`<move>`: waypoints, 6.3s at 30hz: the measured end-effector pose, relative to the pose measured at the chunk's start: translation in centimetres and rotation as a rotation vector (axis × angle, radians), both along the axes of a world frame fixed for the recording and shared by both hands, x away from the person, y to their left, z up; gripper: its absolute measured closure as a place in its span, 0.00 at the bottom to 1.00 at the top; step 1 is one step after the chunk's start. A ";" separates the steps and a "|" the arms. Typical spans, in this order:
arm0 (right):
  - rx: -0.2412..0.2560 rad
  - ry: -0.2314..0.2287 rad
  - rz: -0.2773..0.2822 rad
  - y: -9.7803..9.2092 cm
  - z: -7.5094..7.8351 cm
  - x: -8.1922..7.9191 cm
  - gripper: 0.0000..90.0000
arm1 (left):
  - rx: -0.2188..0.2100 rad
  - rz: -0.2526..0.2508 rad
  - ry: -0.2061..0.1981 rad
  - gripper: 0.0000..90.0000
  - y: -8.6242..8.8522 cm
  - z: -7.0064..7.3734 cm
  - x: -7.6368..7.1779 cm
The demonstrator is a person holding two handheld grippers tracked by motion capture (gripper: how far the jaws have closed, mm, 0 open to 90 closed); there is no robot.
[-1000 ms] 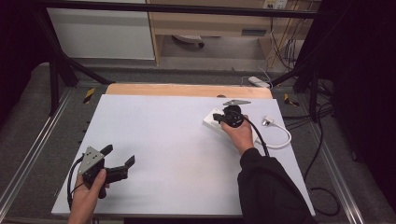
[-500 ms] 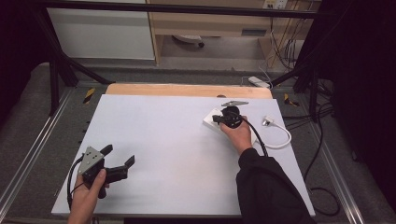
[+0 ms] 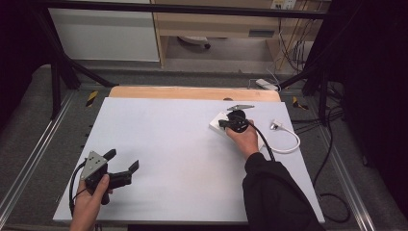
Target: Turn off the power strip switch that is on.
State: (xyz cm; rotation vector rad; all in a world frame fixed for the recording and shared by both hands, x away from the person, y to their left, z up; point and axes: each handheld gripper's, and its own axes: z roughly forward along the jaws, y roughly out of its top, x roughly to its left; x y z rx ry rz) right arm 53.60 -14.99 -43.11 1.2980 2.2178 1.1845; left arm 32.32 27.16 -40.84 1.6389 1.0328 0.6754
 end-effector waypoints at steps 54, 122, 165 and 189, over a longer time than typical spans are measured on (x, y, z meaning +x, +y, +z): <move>-0.058 0.038 0.029 0.2 0.3 0.7 1.00 | 0.004 0.000 0.002 0.05 -0.1 0.0 0.0; 0.159 -0.210 -0.032 -5.6 6.9 -7.0 0.73 | 0.000 0.011 0.010 0.05 0.2 -0.1 -0.1; 0.195 -0.337 -0.118 -12.8 6.4 -15.6 0.07 | 0.007 0.012 0.014 0.05 0.3 -0.2 -0.2; 0.205 -0.298 -0.102 -13.8 0.9 -19.3 0.07 | 0.003 0.011 0.012 0.05 0.2 -0.2 -0.2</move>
